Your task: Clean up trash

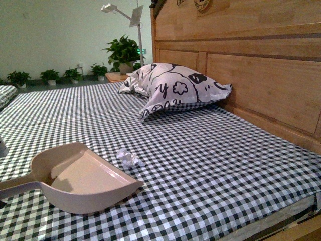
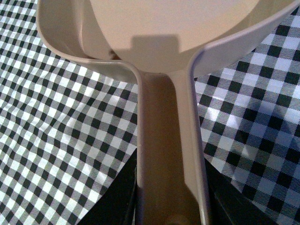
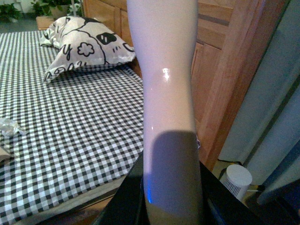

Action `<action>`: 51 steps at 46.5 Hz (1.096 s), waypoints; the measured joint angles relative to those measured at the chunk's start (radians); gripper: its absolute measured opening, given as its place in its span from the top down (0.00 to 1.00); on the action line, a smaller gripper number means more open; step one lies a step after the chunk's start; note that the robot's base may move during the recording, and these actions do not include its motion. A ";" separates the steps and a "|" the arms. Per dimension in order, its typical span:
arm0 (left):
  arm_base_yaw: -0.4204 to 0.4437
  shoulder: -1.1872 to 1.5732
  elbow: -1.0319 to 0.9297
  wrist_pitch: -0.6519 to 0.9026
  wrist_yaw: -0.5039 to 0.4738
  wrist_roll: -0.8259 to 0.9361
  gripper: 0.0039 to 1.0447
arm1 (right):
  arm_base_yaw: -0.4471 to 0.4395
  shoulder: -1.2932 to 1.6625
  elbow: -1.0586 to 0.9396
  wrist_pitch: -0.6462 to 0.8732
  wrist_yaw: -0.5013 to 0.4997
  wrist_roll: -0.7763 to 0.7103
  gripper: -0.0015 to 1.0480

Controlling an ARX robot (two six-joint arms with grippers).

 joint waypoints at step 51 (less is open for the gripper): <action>-0.004 0.002 -0.034 -0.030 0.000 0.007 0.74 | 0.000 0.000 0.000 0.000 0.000 0.000 0.81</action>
